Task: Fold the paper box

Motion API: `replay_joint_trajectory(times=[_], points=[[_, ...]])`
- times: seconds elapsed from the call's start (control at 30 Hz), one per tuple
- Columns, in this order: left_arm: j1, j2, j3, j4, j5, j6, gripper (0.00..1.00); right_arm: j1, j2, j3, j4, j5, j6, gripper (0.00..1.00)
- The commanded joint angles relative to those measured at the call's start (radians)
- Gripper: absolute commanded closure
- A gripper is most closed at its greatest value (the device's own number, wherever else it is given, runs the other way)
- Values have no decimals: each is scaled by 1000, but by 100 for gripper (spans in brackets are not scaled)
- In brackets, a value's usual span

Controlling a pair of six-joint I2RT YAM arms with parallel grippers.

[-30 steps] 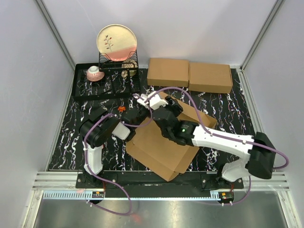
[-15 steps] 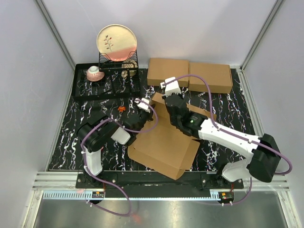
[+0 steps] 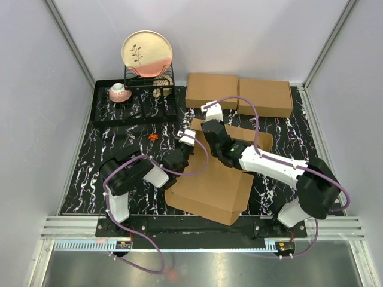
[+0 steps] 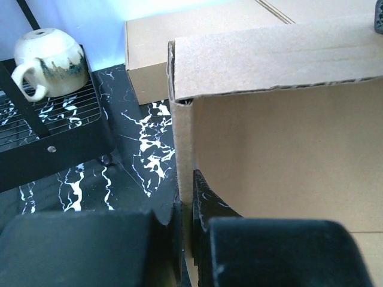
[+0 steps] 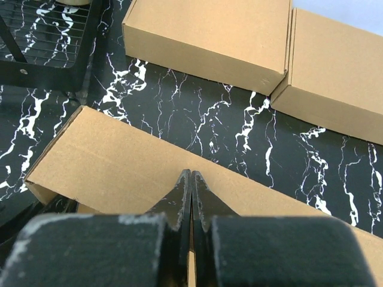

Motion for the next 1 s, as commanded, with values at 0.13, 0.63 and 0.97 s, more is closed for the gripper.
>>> replay_joint_trajectory(times=[0.13,0.63,0.97], points=[[-10,-26,-7,331,-156,148,100,-6,-78,-38,11,50,46,96],[16,-72,-71,331,-268,134,100,-178,-599,-302,-166,154,189,48],[22,-72,-67,331,-253,137,100,-215,-509,-290,-237,80,261,48]])
